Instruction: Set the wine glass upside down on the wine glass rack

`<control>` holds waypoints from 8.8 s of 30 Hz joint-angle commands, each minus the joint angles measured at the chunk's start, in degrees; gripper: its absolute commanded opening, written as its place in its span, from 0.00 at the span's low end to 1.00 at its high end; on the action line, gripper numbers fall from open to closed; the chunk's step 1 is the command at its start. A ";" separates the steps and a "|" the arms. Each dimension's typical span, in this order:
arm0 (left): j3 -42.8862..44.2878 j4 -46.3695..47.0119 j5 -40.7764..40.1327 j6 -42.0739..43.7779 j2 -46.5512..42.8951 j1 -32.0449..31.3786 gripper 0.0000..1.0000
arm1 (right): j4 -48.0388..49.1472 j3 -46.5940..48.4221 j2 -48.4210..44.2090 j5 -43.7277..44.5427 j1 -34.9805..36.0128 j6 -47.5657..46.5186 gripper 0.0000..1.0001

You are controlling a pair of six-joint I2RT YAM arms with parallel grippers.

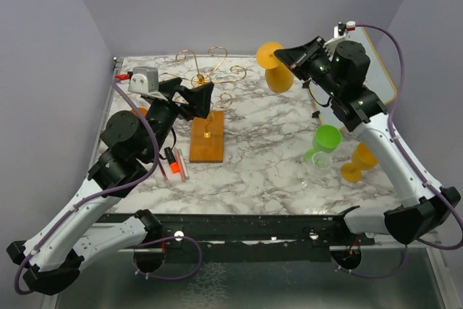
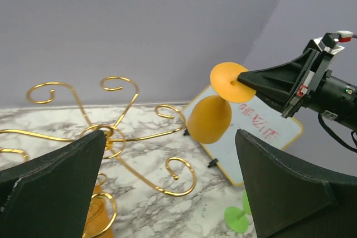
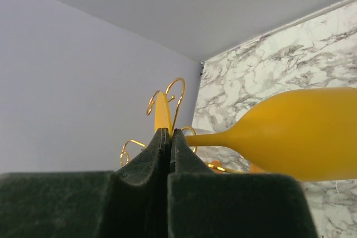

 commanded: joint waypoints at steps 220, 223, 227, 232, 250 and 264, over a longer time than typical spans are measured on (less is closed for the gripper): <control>12.26 19.98 12.12 -51.61 27.80 -2.87 0.89 | 35.94 -28.78 -30.26 2.61 2.59 -7.01 0.01; 12.46 23.82 11.62 -52.17 28.74 -3.16 0.96 | 36.55 -29.57 -29.69 2.30 2.60 -6.29 0.01; 14.24 25.51 8.15 -53.72 30.80 -3.83 0.99 | 38.43 -31.33 -29.66 2.28 2.58 -5.03 0.01; 15.86 25.69 4.51 -58.05 33.67 -3.98 0.90 | 39.59 -31.81 -29.59 1.81 2.56 -3.93 0.01; 20.80 25.69 2.56 -56.93 38.24 -4.45 0.27 | 38.45 -33.15 -29.88 3.36 2.56 -1.37 0.01; 23.02 25.86 7.35 -49.21 39.30 -4.45 0.00 | 26.98 -30.47 -32.71 3.33 2.58 -0.07 0.38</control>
